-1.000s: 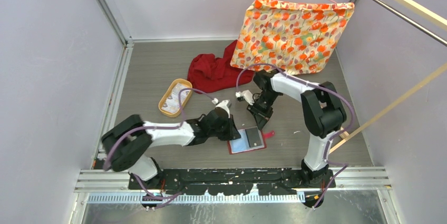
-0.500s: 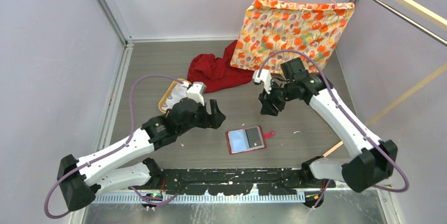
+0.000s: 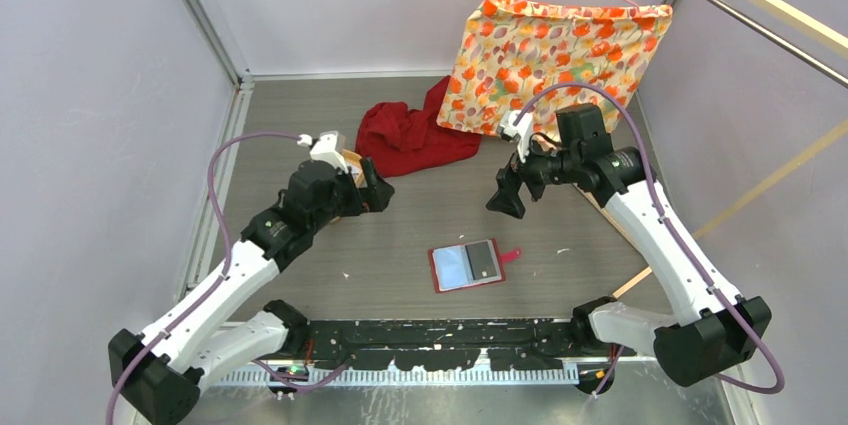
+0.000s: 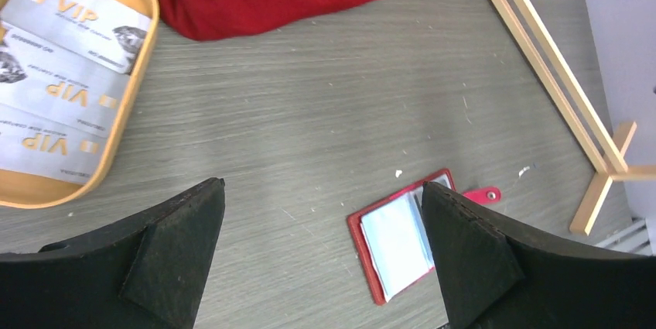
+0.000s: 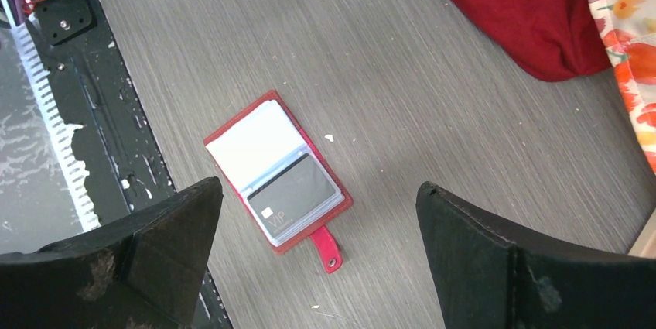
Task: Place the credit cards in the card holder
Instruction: Pick up the credit card from the storage box.
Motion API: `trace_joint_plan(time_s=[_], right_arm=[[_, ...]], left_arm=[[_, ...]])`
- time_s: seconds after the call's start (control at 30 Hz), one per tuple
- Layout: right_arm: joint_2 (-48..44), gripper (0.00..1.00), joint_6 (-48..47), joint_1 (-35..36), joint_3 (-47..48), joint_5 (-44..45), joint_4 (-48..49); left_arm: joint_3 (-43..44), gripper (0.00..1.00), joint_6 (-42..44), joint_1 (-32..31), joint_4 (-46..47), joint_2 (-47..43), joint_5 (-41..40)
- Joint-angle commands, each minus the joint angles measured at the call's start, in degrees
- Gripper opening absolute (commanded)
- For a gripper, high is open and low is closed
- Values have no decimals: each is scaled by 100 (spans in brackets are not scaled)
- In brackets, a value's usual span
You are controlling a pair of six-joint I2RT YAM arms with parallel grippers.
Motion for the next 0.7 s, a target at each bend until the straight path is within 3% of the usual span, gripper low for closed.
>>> trace_joint_plan(time_s=[0.0,0.13,0.27,0.5,0.6,0.67], right_arm=[[-37,100,262,-112,85,-35,404],[110,100,344,-125,276,6,289],[706,100,223,-126,776,-408,-293],[950,100,48,-321,214,-506,170],[947,100,33,-430,84,-591,187],[1072,100,25,-573,58,-563,173]], left_arm=[[134,100,90,738,190,236,778],[164,100,-63,1620,287,588,1529],[178,85,-899,2527,519,1200,1875],[1138,56,-2377,2733,-303,2562,23],[1564,53,-2999,2597,-581,3028,-542],[1898,55,-3359,2336,-1013,3359,-1324]])
